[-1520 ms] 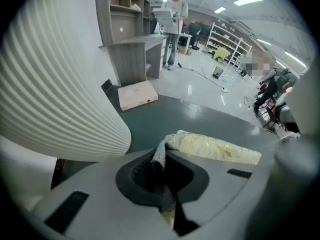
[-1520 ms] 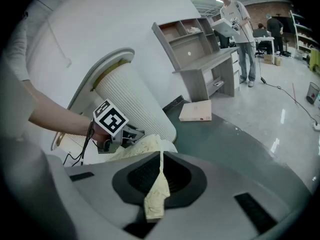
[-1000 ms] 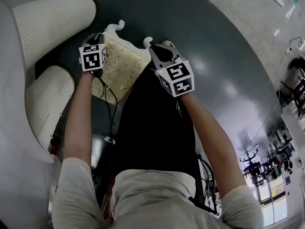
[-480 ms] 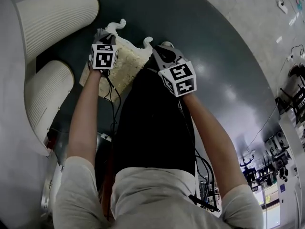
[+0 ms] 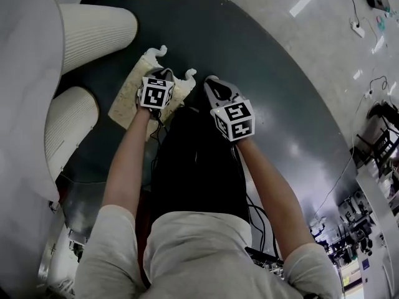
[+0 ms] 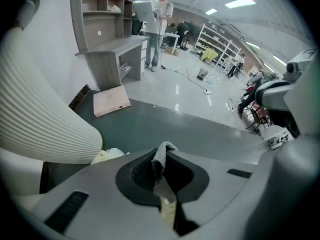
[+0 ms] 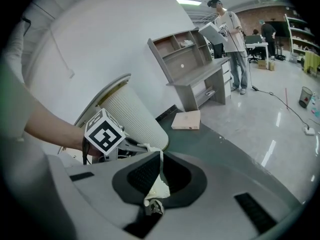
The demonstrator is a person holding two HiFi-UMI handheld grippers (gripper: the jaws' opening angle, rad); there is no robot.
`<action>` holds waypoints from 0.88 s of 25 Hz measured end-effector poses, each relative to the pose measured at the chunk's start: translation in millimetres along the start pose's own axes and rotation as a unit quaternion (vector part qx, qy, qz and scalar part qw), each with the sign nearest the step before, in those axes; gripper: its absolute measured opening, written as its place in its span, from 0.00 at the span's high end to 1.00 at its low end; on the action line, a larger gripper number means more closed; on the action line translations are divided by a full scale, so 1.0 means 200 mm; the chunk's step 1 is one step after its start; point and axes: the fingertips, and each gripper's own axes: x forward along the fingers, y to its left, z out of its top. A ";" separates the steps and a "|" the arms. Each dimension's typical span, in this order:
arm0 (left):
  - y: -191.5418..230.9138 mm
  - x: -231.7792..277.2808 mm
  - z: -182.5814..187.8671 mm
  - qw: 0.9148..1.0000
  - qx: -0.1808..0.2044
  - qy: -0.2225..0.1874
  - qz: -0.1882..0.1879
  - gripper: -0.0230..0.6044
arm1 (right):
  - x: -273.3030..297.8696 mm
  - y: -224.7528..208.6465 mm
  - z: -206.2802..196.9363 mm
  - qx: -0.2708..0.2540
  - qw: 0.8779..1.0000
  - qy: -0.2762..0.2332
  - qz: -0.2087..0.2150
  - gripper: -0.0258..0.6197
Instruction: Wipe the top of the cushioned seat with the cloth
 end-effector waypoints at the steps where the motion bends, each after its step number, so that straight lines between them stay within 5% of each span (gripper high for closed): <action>1: -0.03 -0.06 0.02 1.000 -0.015 -0.002 0.000 0.93 | -0.04 0.01 0.03 0.001 1.000 -0.003 0.002 0.92; 7: -0.15 -0.46 0.23 0.994 -0.072 -0.078 0.004 0.93 | -0.26 0.08 0.24 -0.022 0.999 -0.035 0.036 0.92; 15: -0.34 -0.92 0.23 0.979 -0.145 -0.140 0.005 0.93 | -0.42 0.19 0.43 -0.052 0.997 -0.040 0.046 0.92; 18: -0.44 -1.09 0.24 0.965 -0.199 -0.172 0.008 0.93 | -0.46 0.31 0.54 -0.086 0.993 -0.042 0.069 0.92; 22: -0.48 -1.34 0.25 0.933 -0.278 -0.226 0.022 0.93 | -0.51 0.50 0.71 -0.163 0.980 -0.065 0.098 0.92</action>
